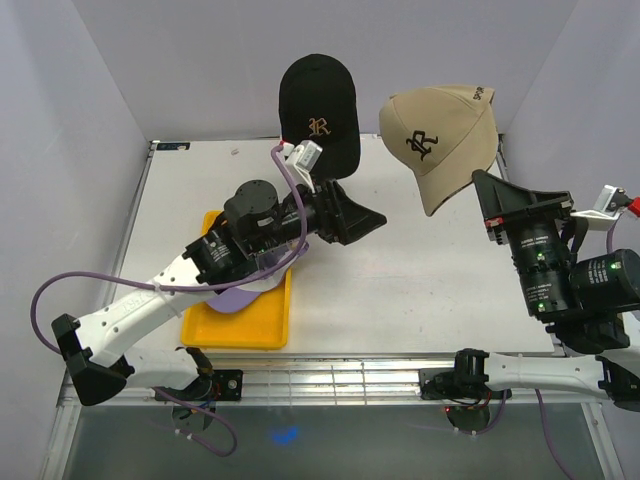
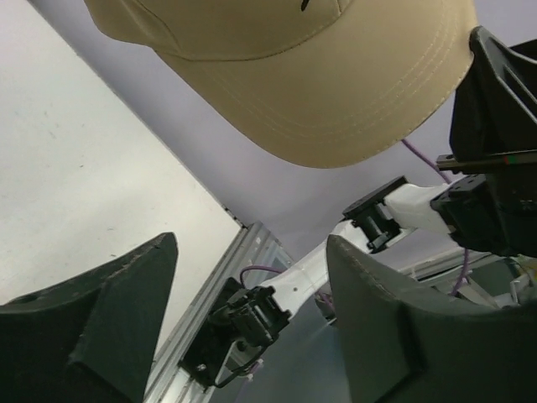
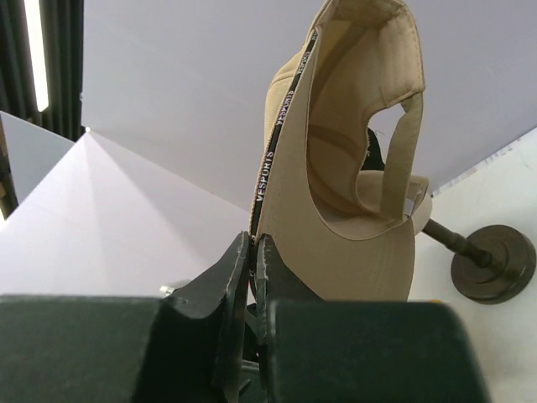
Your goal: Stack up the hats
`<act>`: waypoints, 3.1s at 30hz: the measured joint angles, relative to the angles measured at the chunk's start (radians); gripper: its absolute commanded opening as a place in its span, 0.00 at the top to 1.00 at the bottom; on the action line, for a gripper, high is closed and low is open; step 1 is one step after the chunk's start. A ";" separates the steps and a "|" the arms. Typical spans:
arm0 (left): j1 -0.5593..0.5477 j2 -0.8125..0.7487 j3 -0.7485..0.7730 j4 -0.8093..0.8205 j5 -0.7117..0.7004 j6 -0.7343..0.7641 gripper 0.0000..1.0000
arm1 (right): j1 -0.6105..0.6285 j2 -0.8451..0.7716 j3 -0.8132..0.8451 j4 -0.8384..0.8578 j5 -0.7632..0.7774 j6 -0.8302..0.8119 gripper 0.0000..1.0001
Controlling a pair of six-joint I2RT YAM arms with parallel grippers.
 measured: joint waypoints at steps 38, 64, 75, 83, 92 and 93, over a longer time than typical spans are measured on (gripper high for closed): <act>-0.002 -0.306 0.038 -0.013 -0.356 -0.007 0.02 | -0.262 0.386 0.093 0.765 -0.130 0.035 0.92; -0.002 -0.344 0.020 -0.123 -0.463 0.061 0.02 | -1.019 0.963 0.376 0.480 -1.297 1.397 0.92; -0.002 -0.317 0.011 -0.124 -0.481 0.074 0.02 | -0.943 0.859 0.166 0.626 -1.198 1.408 0.92; -0.002 -0.314 0.013 -0.125 -0.489 0.087 0.02 | -0.870 0.779 -0.007 0.711 -1.076 1.352 0.92; -0.002 -0.300 0.033 -0.154 -0.497 0.096 0.02 | -0.789 0.676 -0.226 0.829 -0.887 1.252 0.92; -0.002 -0.298 0.037 -0.159 -0.497 0.097 0.02 | -0.778 0.676 -0.235 0.843 -0.869 1.246 0.92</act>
